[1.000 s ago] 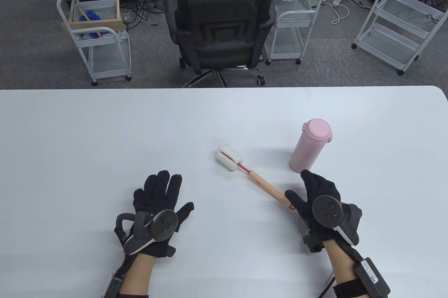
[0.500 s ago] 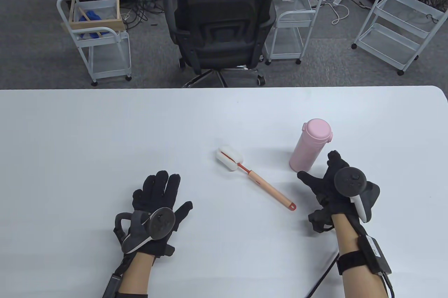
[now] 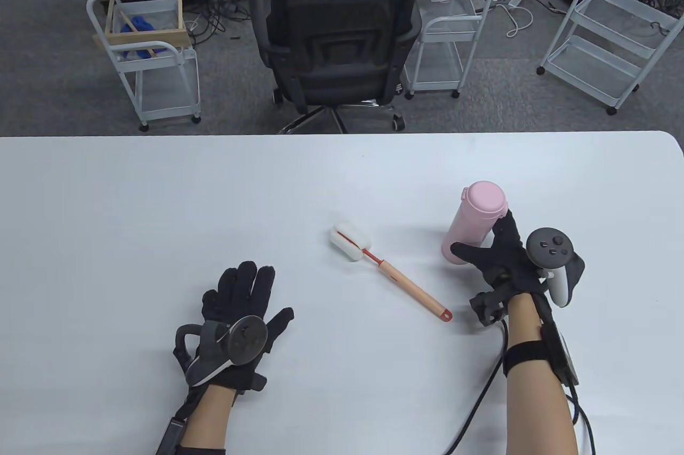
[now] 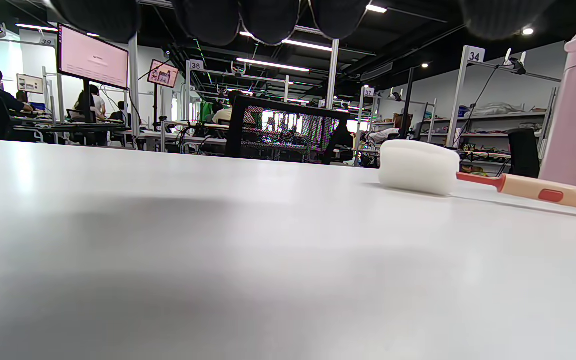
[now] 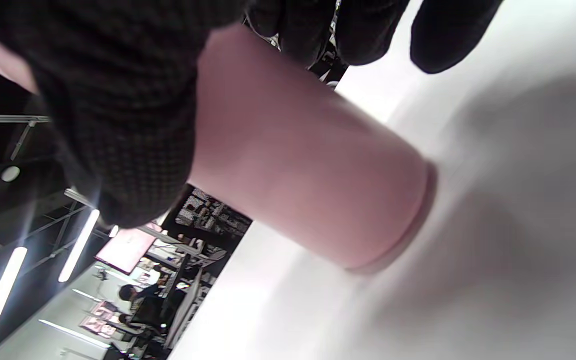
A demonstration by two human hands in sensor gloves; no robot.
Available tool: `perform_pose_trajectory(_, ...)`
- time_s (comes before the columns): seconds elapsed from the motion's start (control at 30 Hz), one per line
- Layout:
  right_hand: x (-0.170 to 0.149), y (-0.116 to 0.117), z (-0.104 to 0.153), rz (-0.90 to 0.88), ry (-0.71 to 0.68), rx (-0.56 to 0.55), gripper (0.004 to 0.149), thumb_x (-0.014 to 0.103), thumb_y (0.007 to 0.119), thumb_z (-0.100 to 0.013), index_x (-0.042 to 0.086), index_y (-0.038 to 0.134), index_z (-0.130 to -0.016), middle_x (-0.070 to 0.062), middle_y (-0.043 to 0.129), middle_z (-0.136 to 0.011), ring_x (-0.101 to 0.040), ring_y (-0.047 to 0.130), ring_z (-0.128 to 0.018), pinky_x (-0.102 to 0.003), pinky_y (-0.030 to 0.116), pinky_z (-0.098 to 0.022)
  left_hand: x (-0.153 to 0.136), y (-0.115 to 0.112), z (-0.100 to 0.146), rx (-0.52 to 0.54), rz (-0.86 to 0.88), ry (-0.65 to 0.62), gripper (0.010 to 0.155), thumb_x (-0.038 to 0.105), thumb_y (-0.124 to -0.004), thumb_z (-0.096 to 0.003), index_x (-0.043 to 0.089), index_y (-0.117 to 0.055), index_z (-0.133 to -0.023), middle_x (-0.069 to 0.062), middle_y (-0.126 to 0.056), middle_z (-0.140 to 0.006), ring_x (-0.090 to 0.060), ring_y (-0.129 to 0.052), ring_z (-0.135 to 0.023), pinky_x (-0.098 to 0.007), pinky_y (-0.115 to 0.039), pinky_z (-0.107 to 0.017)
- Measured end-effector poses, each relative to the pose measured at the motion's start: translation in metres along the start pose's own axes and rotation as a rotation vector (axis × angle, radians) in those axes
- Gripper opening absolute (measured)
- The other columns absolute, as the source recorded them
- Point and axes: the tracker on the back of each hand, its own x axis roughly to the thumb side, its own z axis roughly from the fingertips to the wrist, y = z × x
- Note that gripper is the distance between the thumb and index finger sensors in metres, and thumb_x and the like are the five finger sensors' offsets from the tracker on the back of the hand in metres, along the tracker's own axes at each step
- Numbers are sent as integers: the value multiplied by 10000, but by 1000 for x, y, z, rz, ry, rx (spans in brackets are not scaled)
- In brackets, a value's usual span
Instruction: Insert cup brush into the thermos (Clean the thermos with cup brush)
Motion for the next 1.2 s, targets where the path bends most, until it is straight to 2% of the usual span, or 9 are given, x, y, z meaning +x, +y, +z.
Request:
perform_pose_trajectory(0.07,1,3,-3,-8,2,17,998,451,977,-391,141,343,-1097,-114,468,-1152,-385,586,-1071,-563,637,-729,0,0,0,-1,-1,2,791,665,-559,-636,206,-343,-1243,-178,-339,-1306,-515,-374,-1179,-792,-463,-700)
perform_pose_trajectory(0.3,5,7,-7,-7,-5,-27,1022,422,991,-316,149,379,-1087,-109,516,-1123,-379,638,-1036,-547,665,-711,-1,0,0,-4,-2,6,793,665,-557,-637,204,-340,-1244,-181,-337,-1306,-516,-371,-1179,-792,-462,-699)
perform_pose_trajectory(0.5,14,-1,7,15,-76,-54,1018,449,988,-305,132,402,-1075,-154,524,-1103,-421,657,-1012,-547,675,-695,-1,0,0,-2,-1,3,792,665,-556,-638,204,-337,-1244,-182,-334,-1307,-516,-369,-1180,-792,-461,-700)
perform_pose_trajectory(0.67,42,-13,43,31,-218,-60,1033,499,975,-296,130,400,-1069,-157,510,-1098,-452,656,-999,-562,657,-691,-1,0,-1,-2,6,2,793,665,-556,-636,203,-339,-1243,-184,-337,-1306,-516,-373,-1179,-793,-463,-699)
perform_pose_trajectory(0.83,63,-17,77,30,-288,-46,1047,506,973,-294,116,390,-1072,-169,499,-1098,-465,649,-996,-578,641,-692,-1,-1,0,-13,13,2,793,665,-555,-637,202,-338,-1244,-186,-335,-1306,-516,-371,-1179,-793,-464,-698)
perform_pose_trajectory(0.97,75,-11,103,-6,-309,-30,1053,508,973,-298,104,387,-1074,-181,491,-1096,-464,635,-996,-596,629,-689,-1,-1,0,-13,19,2,791,663,-556,-637,203,-338,-1243,-181,-335,-1306,-515,-374,-1178,-792,-464,-698)
perform_pose_trajectory(1.2,82,13,125,-3,-329,9,1059,506,975,-298,93,384,-1074,-199,480,-1087,-472,612,-983,-609,617,-682,-5,-2,1,-12,80,12,793,662,-555,-637,198,-336,-1242,-194,-338,-1302,-517,-376,-1177,-791,-467,-698)
